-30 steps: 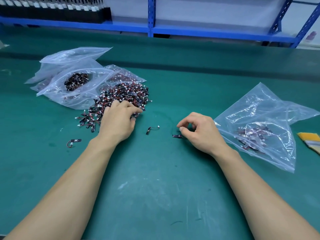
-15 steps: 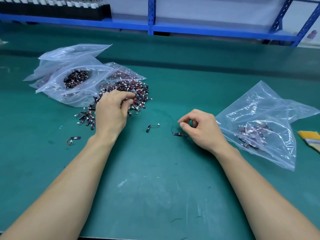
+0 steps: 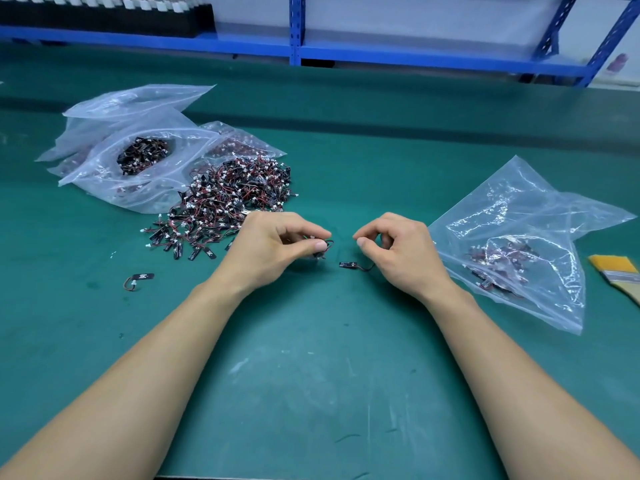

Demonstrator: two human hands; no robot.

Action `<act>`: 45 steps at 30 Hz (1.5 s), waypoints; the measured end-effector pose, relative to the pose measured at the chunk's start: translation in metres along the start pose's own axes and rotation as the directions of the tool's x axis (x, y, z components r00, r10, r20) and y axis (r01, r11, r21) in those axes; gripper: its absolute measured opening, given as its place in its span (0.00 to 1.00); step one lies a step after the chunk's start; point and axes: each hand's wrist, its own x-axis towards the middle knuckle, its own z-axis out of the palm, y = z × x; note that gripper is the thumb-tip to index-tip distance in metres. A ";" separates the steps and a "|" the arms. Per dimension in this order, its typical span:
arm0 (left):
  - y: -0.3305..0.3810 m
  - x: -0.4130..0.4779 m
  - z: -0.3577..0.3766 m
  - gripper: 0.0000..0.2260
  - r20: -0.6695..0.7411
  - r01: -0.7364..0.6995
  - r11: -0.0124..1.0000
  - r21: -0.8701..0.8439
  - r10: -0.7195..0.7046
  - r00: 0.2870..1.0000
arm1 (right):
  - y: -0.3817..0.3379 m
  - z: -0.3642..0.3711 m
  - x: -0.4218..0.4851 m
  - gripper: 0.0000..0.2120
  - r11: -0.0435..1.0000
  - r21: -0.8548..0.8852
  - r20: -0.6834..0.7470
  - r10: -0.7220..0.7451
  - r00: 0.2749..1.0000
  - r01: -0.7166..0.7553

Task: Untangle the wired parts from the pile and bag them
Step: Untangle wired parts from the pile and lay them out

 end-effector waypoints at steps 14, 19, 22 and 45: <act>0.003 -0.003 0.007 0.10 0.045 0.090 0.984 -0.153 -0.084 0.995 | -0.019 0.005 -0.005 0.11 0.978 0.190 0.116 -0.108 0.987 0.084; 0.006 -0.002 0.007 0.17 0.048 0.108 0.974 -0.199 -0.100 0.994 | -0.016 0.007 -0.004 0.01 0.968 0.253 0.158 -0.048 0.986 0.007; 0.008 -0.003 0.007 0.19 0.049 0.113 0.964 -0.242 -0.104 0.993 | -0.016 0.003 -0.004 0.02 0.958 0.284 0.177 -0.019 0.984 -0.033; 0.010 -0.006 -0.009 0.17 0.166 -0.012 0.996 0.093 -0.004 0.986 | -0.012 -0.012 0.002 0.12 0.892 0.403 0.123 0.169 0.978 -0.205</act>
